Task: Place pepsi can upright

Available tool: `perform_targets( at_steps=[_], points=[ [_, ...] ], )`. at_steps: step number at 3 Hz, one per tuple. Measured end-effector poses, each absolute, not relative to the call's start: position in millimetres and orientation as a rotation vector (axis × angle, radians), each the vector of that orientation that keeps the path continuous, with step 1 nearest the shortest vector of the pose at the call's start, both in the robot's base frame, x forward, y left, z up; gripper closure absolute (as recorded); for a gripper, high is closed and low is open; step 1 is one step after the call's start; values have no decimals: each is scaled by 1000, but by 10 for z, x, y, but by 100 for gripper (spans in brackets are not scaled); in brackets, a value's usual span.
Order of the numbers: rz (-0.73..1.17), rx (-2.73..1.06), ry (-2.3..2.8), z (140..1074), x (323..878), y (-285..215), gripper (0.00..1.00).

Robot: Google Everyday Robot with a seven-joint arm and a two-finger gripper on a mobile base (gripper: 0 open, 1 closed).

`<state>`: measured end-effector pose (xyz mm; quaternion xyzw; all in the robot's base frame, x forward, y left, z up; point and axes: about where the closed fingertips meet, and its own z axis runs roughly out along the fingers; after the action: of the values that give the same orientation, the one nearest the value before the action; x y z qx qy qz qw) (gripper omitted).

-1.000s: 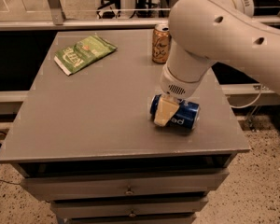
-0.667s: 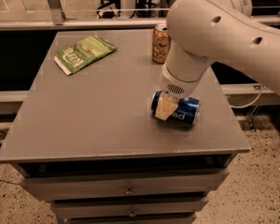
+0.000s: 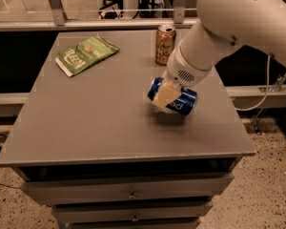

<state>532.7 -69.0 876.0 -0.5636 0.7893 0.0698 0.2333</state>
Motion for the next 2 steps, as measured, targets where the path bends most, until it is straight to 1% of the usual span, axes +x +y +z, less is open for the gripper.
perform_targets(
  at_steps=[1, 2],
  points=[
    [384, -1525, 1956, 9100, 5461, -602, 100],
    [552, -1483, 1794, 9237, 5492, -631, 100]
  ],
)
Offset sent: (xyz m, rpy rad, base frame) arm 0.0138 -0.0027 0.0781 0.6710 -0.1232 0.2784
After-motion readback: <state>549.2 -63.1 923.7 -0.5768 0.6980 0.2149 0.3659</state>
